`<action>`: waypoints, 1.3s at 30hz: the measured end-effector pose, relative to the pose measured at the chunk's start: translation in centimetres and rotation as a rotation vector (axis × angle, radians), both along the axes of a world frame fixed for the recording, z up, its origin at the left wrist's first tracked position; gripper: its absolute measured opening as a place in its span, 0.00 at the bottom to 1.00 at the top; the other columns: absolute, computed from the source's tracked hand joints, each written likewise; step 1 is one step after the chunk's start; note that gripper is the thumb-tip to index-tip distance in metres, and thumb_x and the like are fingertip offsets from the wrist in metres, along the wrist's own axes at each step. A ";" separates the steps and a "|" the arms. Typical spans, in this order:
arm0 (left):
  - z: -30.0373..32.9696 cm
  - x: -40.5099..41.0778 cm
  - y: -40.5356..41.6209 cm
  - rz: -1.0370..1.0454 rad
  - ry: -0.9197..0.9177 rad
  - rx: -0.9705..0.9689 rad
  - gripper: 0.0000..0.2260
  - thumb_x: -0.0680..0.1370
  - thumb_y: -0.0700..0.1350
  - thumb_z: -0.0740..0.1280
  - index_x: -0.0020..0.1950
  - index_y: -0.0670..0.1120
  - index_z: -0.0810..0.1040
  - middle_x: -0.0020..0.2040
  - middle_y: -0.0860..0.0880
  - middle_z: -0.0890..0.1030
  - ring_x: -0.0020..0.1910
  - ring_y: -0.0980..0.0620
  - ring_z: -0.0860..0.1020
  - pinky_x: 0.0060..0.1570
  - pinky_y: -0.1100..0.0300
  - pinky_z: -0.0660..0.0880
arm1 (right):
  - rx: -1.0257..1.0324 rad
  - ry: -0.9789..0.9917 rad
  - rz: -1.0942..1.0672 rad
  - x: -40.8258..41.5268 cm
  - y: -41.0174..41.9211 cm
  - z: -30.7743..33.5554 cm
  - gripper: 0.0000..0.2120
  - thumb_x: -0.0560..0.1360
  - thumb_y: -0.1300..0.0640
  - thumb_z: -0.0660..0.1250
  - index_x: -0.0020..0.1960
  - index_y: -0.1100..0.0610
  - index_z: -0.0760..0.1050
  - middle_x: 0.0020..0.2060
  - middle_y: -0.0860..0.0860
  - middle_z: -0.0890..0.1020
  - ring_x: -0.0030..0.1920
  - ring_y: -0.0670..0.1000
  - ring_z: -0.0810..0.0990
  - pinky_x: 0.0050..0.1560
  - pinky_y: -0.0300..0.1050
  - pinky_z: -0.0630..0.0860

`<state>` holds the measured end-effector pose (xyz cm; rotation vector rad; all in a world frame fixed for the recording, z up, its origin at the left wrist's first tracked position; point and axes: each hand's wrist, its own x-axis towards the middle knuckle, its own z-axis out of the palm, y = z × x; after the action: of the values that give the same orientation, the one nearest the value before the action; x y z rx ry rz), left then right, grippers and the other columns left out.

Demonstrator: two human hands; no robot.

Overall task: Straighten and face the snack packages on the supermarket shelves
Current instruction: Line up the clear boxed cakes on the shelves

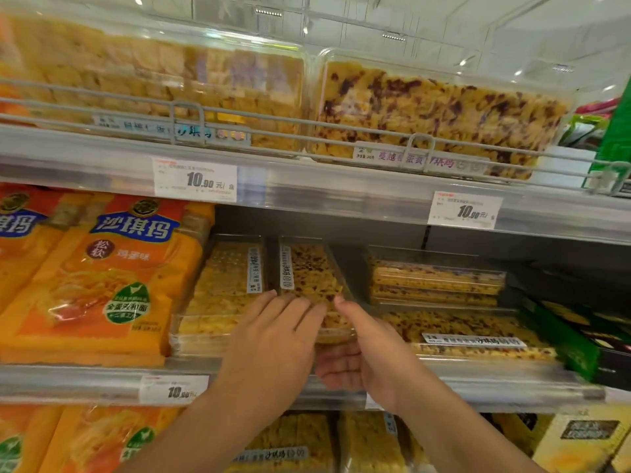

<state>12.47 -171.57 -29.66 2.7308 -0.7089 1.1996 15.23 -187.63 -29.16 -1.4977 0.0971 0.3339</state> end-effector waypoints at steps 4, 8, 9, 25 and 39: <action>0.0 0.2 0.0 -0.016 0.030 -0.011 0.19 0.67 0.45 0.77 0.57 0.47 0.82 0.51 0.49 0.84 0.50 0.48 0.82 0.58 0.48 0.75 | 0.044 0.006 -0.008 -0.2 -0.1 0.1 0.28 0.71 0.38 0.70 0.59 0.58 0.75 0.42 0.62 0.85 0.43 0.60 0.85 0.38 0.47 0.81; 0.2 0.1 0.0 -0.005 0.020 -0.045 0.13 0.75 0.52 0.64 0.56 0.52 0.82 0.50 0.53 0.83 0.49 0.50 0.81 0.63 0.45 0.68 | 0.065 0.020 -0.006 -0.3 -0.9 0.8 0.24 0.73 0.43 0.69 0.61 0.59 0.74 0.45 0.62 0.85 0.45 0.59 0.85 0.42 0.49 0.82; 0.3 0.1 -0.1 -0.001 0.029 -0.073 0.15 0.76 0.55 0.60 0.55 0.54 0.82 0.50 0.55 0.82 0.49 0.51 0.81 0.63 0.45 0.66 | 0.058 0.022 0.000 -0.4 -1.3 1.1 0.23 0.73 0.45 0.69 0.61 0.59 0.74 0.45 0.62 0.85 0.46 0.59 0.85 0.43 0.50 0.82; 3.3 5.5 -11.2 0.115 0.394 -0.783 0.46 0.71 0.53 0.75 0.80 0.49 0.49 0.78 0.43 0.54 0.76 0.41 0.55 0.73 0.46 0.56 | -0.211 -0.341 0.048 0.2 -26.6 8.1 0.21 0.71 0.63 0.72 0.62 0.53 0.75 0.52 0.58 0.84 0.53 0.60 0.83 0.51 0.61 0.80; 1.5 7.1 -16.0 0.067 0.565 -1.008 0.35 0.74 0.39 0.73 0.74 0.58 0.58 0.47 0.65 0.74 0.46 0.68 0.72 0.54 0.61 0.70 | -0.192 -0.431 0.142 9.2 -34.8 5.5 0.24 0.65 0.67 0.72 0.57 0.46 0.79 0.57 0.56 0.82 0.58 0.58 0.81 0.58 0.57 0.77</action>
<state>19.61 -187.54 -28.15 2.0239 0.0751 0.4849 24.38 -222.41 -23.67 -1.7401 -0.3290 0.1106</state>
